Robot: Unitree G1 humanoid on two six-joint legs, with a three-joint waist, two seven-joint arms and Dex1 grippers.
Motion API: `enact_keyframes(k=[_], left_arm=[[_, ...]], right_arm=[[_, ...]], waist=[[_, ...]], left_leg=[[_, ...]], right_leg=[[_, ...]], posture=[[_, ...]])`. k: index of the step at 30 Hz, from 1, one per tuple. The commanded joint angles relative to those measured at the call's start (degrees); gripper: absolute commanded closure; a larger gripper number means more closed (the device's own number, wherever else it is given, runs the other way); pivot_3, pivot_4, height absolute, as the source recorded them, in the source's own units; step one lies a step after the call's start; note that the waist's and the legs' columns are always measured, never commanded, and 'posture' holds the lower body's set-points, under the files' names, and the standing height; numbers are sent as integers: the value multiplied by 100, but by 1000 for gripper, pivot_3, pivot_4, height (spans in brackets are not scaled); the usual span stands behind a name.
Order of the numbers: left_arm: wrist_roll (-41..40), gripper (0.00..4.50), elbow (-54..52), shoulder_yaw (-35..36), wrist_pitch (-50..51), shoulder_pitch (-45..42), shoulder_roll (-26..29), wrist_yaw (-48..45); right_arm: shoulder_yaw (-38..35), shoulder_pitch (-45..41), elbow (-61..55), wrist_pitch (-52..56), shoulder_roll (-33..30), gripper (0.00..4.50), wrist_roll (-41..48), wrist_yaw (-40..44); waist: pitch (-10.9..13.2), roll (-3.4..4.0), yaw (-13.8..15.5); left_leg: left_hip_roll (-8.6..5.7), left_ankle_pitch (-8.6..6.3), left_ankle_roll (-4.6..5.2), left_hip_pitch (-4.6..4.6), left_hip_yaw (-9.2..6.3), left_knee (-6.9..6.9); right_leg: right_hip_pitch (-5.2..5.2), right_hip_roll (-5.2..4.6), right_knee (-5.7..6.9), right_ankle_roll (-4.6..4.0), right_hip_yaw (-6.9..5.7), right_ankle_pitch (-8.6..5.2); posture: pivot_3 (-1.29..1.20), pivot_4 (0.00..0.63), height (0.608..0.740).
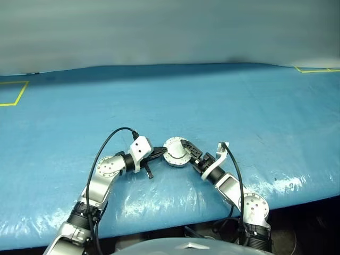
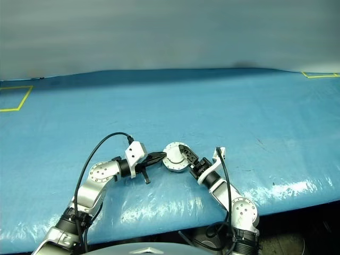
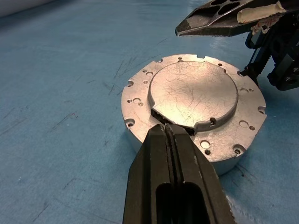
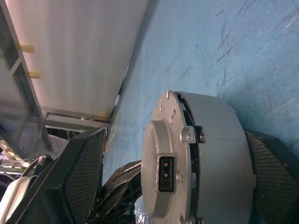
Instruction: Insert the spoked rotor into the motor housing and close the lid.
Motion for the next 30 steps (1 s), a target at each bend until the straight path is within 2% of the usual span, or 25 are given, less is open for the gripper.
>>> enact_keyframes(k=[1,8,10,25,30], left_arm=[[145,4500,34,-246,61,112,19,-56],[191,4500,83,-261,24,126,40,-58],[199,4500,94,-267,18,115,44,-54],[210,4500,149,-254,-27,126,24,-58],[-58,4500,-32,-110,-8,198,-41,-99]], right_arm=[[21,-30,201,-129,116,45,-53,-155],[169,-43,222,-210,79,2278,-130,-125],[157,-44,255,-262,130,2721,-98,-138],[53,-205,447,-470,270,2721,104,-326],[220,-294,318,-398,267,2731,262,-253]], waist=[[0,0,0],[0,3,3],[-1,4,5],[0,5,-3],[1,7,-15]], left_leg=[[0,0,0,1,0,0],[-1,0,0,-1,0,0],[-1,0,0,0,0,0],[0,0,0,2,1,0],[0,1,-1,2,1,2]], right_leg=[[0,0,0,1,0,-2],[-1,-1,0,-4,1,2],[0,-1,0,-13,1,10],[0,0,1,-3,2,-1],[-1,0,1,3,4,-6]], posture=[[0,150,740],[0,150,740],[0,150,740],[0,150,740],[0,150,740]])
